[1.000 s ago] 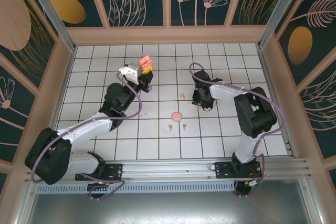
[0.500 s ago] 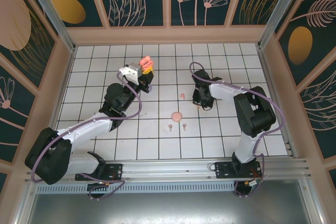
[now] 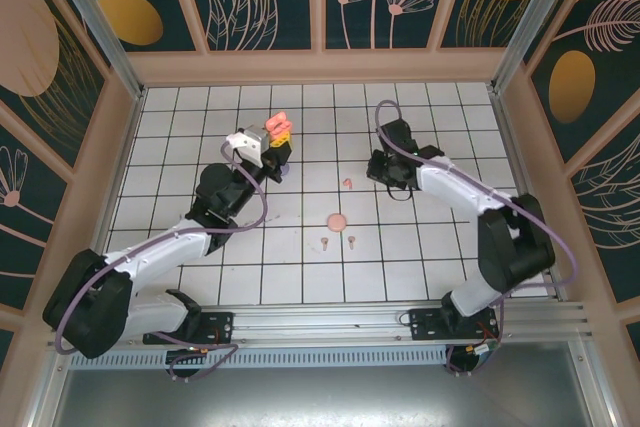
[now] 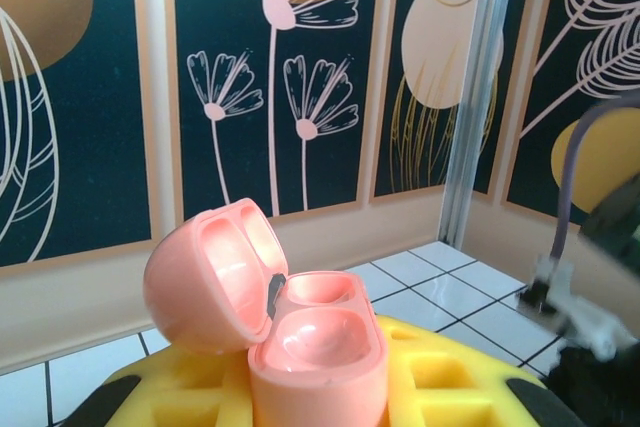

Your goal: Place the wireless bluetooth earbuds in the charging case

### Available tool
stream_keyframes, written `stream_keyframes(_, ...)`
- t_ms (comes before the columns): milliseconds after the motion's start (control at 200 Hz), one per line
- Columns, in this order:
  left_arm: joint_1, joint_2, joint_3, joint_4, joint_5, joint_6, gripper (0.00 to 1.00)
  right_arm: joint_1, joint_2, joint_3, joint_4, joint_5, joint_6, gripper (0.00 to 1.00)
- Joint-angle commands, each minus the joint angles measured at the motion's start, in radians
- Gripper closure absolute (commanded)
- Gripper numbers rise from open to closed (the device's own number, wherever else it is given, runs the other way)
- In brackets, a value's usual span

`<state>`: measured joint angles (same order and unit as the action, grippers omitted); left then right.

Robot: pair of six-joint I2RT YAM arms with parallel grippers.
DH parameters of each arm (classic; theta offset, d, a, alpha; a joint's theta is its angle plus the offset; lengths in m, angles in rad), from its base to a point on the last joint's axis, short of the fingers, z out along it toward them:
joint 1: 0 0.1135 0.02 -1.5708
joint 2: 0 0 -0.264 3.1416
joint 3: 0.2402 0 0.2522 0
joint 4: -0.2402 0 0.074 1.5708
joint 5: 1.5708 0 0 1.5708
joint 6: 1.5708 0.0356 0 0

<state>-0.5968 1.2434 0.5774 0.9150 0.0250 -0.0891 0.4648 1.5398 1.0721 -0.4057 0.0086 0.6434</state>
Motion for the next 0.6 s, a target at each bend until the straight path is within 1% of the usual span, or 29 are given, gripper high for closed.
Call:
stream_keyframes(0,-0.007,-0.032,-0.018,0.022,0.05,0.039,1.0,0.008,-0.1,0.038,0.069,-0.059,0.016,0.8)
stream_keyframes(195,-0.007,-0.045,-0.061,0.09,0.168,0.096,1.0,0.016,-0.22,0.106,0.192,-0.163,0.022,0.79)
stream_keyframes(390,-0.008,-0.046,-0.068,0.124,0.268,0.149,1.0,0.056,-0.268,0.168,0.321,-0.218,0.025,0.79)
stream_keyframes(485,-0.008,-0.041,-0.066,0.155,0.279,0.155,1.0,0.077,-0.282,0.183,0.391,-0.233,0.022,0.79)
stream_keyframes(500,-0.008,-0.037,-0.069,0.164,0.28,0.158,1.0,0.095,-0.285,0.183,0.402,-0.234,0.02,0.79)
stream_keyframes(596,-0.008,-0.024,-0.071,0.226,0.257,0.164,1.0,0.139,-0.304,0.17,0.494,-0.232,0.015,0.79)
